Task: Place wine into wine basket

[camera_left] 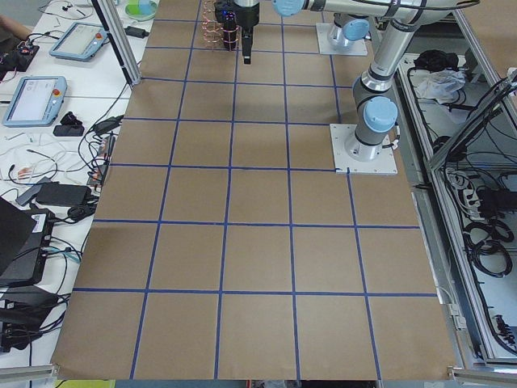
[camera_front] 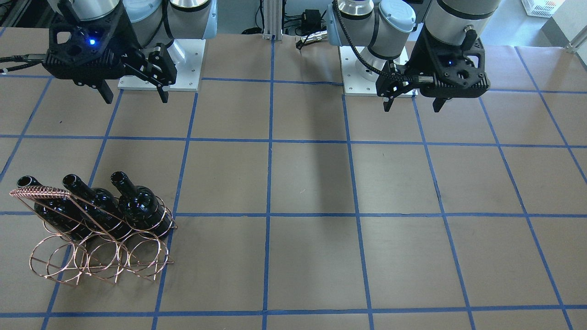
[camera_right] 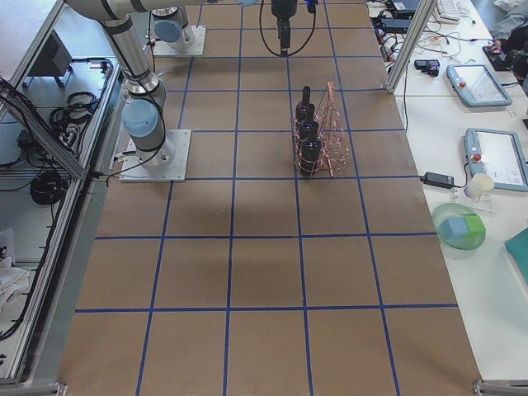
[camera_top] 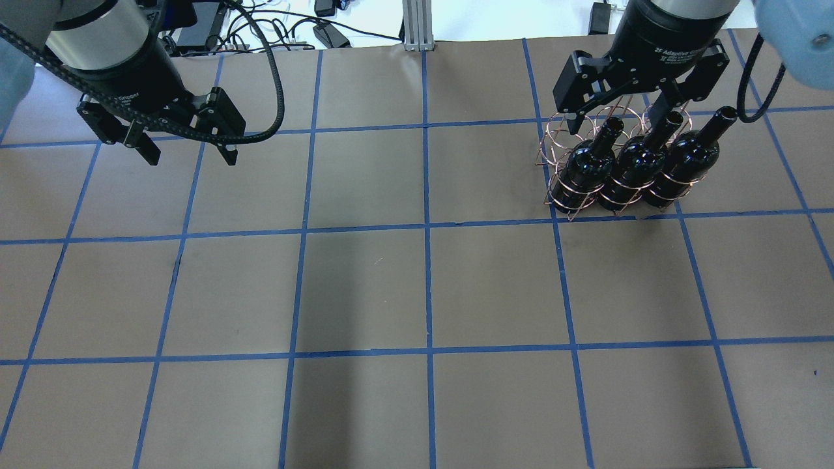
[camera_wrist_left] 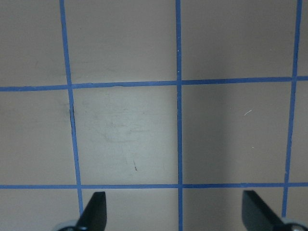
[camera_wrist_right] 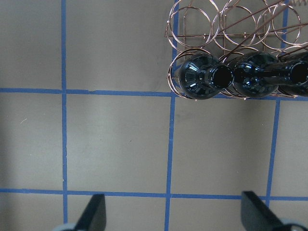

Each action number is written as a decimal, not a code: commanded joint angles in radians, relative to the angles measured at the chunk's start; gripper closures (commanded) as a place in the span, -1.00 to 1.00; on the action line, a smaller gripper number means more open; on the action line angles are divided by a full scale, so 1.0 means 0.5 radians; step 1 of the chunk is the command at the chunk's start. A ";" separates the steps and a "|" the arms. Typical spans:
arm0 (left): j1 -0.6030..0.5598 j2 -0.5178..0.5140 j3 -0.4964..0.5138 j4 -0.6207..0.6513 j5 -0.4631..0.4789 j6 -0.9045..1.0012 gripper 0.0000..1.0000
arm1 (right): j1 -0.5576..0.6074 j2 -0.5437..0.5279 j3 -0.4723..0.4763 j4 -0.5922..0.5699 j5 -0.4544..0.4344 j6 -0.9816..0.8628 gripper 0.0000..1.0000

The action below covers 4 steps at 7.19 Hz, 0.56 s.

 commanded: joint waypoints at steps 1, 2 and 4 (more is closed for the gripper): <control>0.002 0.009 0.000 -0.001 0.008 -0.001 -1.00 | 0.000 -0.001 0.000 -0.004 -0.002 0.000 -1.00; 0.002 0.015 0.000 -0.010 0.008 -0.001 -1.00 | 0.000 -0.001 0.000 -0.001 -0.002 0.000 -1.00; 0.002 0.009 -0.003 -0.013 -0.016 -0.001 -1.00 | 0.000 0.005 0.000 -0.001 -0.002 -0.003 -1.00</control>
